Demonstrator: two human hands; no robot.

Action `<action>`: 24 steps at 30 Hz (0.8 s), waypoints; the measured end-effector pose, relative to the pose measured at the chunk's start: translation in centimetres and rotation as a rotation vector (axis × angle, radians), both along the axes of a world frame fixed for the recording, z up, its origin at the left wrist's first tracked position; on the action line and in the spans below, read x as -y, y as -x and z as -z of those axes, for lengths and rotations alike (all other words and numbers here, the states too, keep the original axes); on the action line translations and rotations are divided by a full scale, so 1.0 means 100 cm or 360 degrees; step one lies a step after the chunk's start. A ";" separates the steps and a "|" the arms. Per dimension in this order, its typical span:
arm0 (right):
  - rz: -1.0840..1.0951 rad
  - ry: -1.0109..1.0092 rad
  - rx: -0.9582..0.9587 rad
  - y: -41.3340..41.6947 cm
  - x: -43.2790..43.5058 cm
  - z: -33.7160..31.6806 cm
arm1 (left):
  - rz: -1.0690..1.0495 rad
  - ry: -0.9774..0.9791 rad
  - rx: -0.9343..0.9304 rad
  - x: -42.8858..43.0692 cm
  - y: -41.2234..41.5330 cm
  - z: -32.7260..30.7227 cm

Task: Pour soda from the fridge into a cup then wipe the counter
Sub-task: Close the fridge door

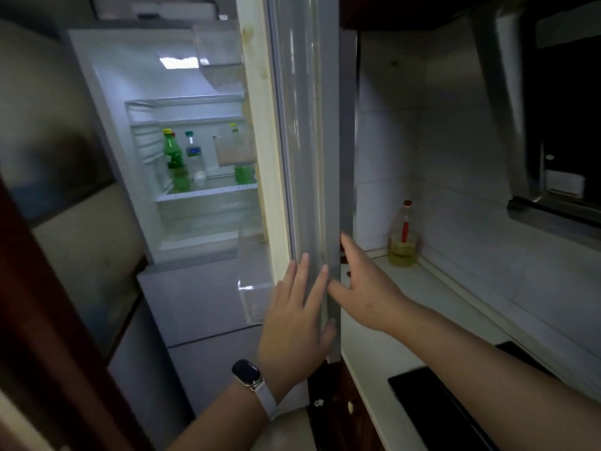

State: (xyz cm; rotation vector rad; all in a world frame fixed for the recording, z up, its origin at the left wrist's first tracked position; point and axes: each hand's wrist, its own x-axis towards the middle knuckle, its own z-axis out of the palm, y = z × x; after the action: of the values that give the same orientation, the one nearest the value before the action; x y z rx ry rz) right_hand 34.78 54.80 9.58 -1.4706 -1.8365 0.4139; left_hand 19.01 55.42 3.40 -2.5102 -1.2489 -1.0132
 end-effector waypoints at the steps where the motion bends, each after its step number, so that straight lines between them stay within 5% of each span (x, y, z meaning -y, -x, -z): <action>1: -0.0033 -0.0003 0.0046 0.000 0.000 0.000 | -0.0050 -0.0005 -0.0033 0.001 0.001 0.003; 18: -0.0539 -0.0145 0.0283 0.076 -0.038 0.009 | -0.0439 -0.0051 -0.0123 -0.011 0.089 0.016; 24: -0.0559 -0.0426 0.0408 0.118 -0.071 0.008 | -0.0405 -0.0073 -0.0082 -0.031 0.145 0.024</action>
State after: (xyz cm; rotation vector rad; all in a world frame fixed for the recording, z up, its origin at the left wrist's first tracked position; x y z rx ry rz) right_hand 22.95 61.92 8.74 -1.0590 -2.2664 0.1384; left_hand 4.50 58.55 1.01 -2.2549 -1.4652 -0.9002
